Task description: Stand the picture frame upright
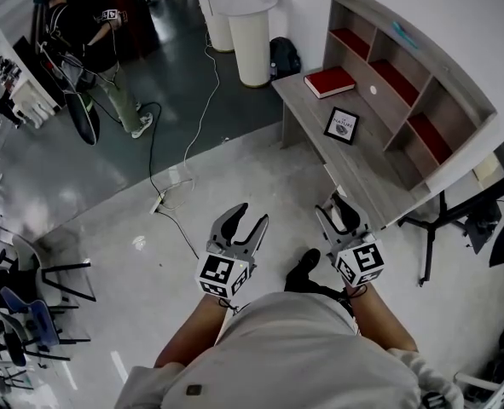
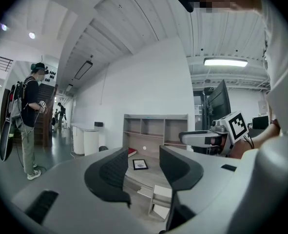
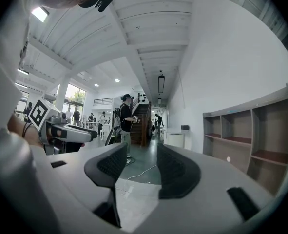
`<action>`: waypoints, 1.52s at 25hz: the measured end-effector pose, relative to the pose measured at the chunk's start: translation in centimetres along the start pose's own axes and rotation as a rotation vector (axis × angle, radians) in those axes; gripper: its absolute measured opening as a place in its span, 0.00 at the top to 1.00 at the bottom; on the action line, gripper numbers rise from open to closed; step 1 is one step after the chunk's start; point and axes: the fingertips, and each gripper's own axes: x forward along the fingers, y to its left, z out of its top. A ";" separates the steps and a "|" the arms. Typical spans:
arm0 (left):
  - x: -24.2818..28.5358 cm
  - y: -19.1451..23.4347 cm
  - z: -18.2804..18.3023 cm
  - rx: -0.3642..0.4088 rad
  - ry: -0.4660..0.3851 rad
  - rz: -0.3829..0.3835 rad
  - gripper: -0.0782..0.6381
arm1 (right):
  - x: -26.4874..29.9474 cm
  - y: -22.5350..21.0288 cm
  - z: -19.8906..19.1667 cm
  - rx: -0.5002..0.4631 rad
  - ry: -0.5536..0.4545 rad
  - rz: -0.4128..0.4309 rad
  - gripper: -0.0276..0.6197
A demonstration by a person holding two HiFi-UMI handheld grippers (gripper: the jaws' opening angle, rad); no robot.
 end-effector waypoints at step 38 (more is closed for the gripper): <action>43.2 -7.4 3.2 0.033 0.020 -0.340 0.59 | 4.6 -36.9 -1.4 0.044 0.005 -0.262 0.65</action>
